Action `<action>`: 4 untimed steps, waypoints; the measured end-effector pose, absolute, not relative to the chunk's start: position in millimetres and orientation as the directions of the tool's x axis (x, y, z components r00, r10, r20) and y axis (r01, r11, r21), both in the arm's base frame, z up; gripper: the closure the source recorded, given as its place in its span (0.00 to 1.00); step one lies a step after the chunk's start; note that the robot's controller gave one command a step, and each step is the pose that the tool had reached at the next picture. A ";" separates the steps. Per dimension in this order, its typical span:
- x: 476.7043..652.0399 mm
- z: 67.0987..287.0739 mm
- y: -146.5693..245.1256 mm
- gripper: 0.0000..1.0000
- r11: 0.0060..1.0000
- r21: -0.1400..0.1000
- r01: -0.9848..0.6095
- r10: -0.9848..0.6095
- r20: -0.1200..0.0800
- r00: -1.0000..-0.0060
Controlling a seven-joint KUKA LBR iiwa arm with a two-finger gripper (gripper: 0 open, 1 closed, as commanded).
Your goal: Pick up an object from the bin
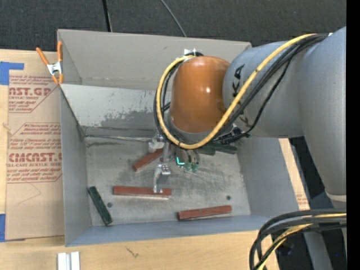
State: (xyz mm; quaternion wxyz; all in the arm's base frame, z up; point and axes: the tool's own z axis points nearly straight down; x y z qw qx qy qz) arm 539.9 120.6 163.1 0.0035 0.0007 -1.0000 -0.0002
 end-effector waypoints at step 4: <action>500.9 78.8 128.9 0.00 0.968 0.000 -0.253 -0.253 0.010 -0.968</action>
Offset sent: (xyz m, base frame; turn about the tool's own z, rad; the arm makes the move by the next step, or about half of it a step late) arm -0.0549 -0.0275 0.0845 -0.3943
